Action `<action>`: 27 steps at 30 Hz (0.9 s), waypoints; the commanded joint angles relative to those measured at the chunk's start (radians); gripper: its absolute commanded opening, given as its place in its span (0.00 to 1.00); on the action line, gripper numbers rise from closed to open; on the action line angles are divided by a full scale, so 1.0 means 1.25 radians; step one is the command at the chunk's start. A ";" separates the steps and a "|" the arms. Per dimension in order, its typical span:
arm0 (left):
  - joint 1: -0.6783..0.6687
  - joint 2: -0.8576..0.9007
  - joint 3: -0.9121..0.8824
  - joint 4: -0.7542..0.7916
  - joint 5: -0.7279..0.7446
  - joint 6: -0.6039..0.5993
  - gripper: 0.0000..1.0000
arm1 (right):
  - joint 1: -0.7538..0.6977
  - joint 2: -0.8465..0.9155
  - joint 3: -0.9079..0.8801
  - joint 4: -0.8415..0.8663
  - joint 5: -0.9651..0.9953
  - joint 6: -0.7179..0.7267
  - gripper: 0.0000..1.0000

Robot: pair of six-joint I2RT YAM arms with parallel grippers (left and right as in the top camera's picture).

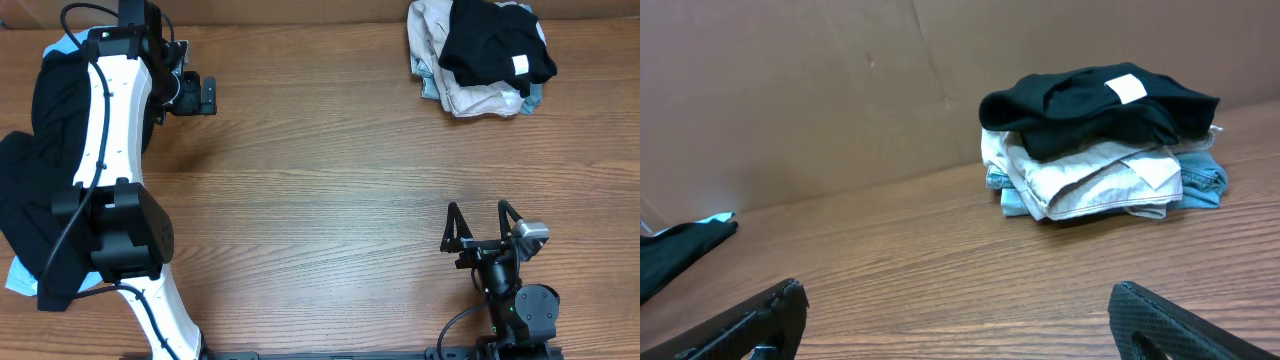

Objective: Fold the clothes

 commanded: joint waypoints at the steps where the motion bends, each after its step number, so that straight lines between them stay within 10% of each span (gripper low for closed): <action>1: 0.005 -0.007 -0.004 0.001 0.009 -0.007 1.00 | 0.005 -0.008 -0.008 0.005 0.011 0.006 1.00; 20: -0.239 -0.443 -0.023 0.036 -0.050 0.060 1.00 | 0.005 -0.008 -0.008 0.005 0.011 0.006 1.00; 27: -0.268 -0.738 -0.417 0.410 -0.048 0.036 1.00 | 0.005 -0.008 -0.008 0.005 0.011 0.006 1.00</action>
